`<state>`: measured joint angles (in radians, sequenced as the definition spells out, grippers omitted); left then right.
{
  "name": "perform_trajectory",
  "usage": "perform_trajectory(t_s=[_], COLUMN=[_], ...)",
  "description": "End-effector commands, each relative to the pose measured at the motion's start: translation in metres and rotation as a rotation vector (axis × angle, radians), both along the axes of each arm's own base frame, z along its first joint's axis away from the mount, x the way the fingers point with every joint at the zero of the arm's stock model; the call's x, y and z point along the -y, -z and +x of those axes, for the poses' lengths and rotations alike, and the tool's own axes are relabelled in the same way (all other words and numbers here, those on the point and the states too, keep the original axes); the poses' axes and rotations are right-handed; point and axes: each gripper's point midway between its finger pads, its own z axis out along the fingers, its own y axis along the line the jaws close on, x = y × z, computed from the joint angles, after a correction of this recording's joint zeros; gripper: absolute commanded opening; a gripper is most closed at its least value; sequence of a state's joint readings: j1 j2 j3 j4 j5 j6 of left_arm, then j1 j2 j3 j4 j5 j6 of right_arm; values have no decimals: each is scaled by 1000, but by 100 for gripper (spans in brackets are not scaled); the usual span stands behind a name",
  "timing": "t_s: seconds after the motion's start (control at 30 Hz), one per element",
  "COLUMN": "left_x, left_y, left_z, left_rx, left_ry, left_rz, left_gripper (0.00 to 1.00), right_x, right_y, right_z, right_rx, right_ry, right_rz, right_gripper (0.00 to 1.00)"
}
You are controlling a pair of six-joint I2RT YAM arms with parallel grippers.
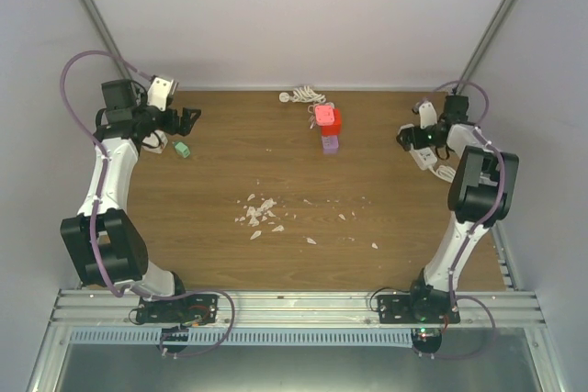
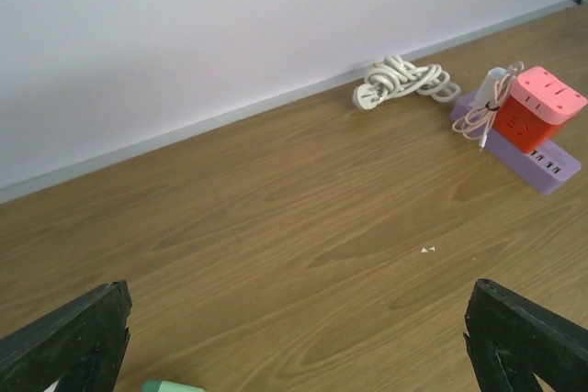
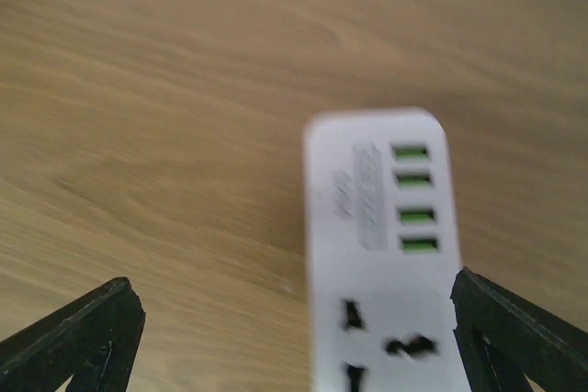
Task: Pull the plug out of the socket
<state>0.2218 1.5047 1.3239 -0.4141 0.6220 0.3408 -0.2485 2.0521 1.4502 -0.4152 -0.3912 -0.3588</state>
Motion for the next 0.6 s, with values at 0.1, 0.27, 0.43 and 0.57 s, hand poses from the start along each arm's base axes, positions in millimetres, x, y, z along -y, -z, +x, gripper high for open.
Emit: perform_trajectory(t_s=[0.1,0.27,0.43,0.57], left_x=[-2,-4,-6,-7], left_y=[-14,-13,-12,-8], left_z=[0,-4,-6,-7], left_rx=[27,22,21,8], left_ry=[-25,-27,-38,-40], left_rz=[30,56,72,75], left_gripper=[99,99,99,99], right_x=[-85,-138,-183,-207], right_y=[-57,-68,-63,-44], right_z=[14,19,13,8], right_rx=[153,182,191,151], right_ry=[-118,-202,-247,-269], right_rz=[126,151,182,182], right_gripper=[94,94,95,94])
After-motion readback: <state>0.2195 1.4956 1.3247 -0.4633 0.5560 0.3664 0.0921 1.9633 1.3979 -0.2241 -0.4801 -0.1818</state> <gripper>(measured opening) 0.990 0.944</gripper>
